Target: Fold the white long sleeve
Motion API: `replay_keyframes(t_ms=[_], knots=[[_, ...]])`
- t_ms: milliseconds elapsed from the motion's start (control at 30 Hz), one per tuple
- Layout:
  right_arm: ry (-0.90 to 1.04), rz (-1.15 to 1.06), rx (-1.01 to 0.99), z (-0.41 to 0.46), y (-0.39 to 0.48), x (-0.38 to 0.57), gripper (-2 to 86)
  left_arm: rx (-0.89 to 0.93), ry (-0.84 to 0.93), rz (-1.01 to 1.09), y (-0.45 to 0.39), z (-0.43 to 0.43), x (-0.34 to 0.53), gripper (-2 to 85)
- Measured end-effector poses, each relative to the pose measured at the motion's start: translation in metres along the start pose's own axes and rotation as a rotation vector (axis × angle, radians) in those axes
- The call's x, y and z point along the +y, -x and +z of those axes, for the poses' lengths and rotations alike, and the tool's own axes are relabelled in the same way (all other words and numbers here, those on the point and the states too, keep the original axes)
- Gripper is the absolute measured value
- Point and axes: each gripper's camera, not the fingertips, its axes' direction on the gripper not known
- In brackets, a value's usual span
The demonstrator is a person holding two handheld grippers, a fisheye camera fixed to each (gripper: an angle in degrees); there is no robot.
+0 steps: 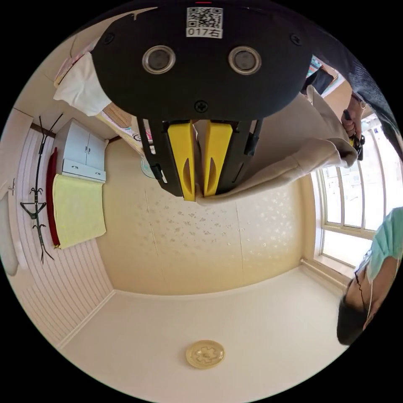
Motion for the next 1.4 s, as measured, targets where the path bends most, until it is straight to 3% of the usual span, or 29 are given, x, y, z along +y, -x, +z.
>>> replay_keyframes(t_ms=[167, 233, 333, 500, 600, 667, 733, 1000, 1067, 1133, 1200, 1233, 1333, 1400], knots=[[0.074, 0.014, 0.006, 0.05, -0.022, -0.058, 3.1, -0.226, 0.046, -0.104, 0.038, -0.017, -0.088, -0.7], [0.249, 0.003, 0.03, 0.129, -0.035, -0.078, 3.0, -0.316, 0.057, -0.201, 0.089, -0.022, -0.101, -0.6], [0.513, -0.078, 0.093, 0.28, -0.055, -0.061, 2.9, -0.44, 0.066, -0.403, 0.22, -0.027, -0.09, -0.2], [0.998, -0.158, 0.109, 0.553, -0.099, 0.063, 3.0, -0.808, 0.224, -0.886, 0.542, -0.05, 0.022, 4.0], [1.233, -0.183, 0.072, 0.628, -0.108, 0.144, 3.2, -0.955, 0.267, -1.082, 0.622, -0.077, 0.099, 5.2], [1.283, -0.194, -0.002, 0.635, -0.109, 0.177, 3.3, -0.942, 0.273, -1.096, 0.63, -0.076, 0.136, 5.6], [1.366, -0.275, -0.072, 0.631, -0.109, 0.224, 3.5, -0.93, 0.389, -1.086, 0.63, -0.059, 0.172, 5.8], [1.804, -0.386, -0.175, 0.61, -0.153, 0.349, 2.7, -0.74, 1.118, -1.042, 0.605, 0.045, 0.363, 5.0], [1.773, -0.444, -0.182, 0.589, -0.162, 0.348, 2.3, -0.721, 1.271, -1.023, 0.583, 0.041, 0.404, 3.0], [1.729, -0.494, -0.203, 0.562, -0.171, 0.327, 1.9, -0.728, 1.194, -1.011, 0.558, 0.013, 0.4, 1.6], [1.772, -0.5, -0.231, 0.549, -0.176, 0.315, 1.7, -0.697, 1.203, -1.221, 0.544, -0.028, 0.4, 0.4], [1.792, -0.514, -0.231, 0.542, -0.178, 0.307, 1.6, -0.732, 1.212, -1.226, 0.537, -0.038, 0.394, 0.3], [1.782, -0.577, -0.231, 0.532, -0.184, 0.286, 1.4, -0.924, 1.066, -1.088, 0.49, -0.098, 0.334, 1.1], [1.77, -0.601, -0.226, 0.534, -0.189, 0.274, 1.4, -1.11, 0.9, -1.106, 0.464, -0.167, 0.295, 6.9]])
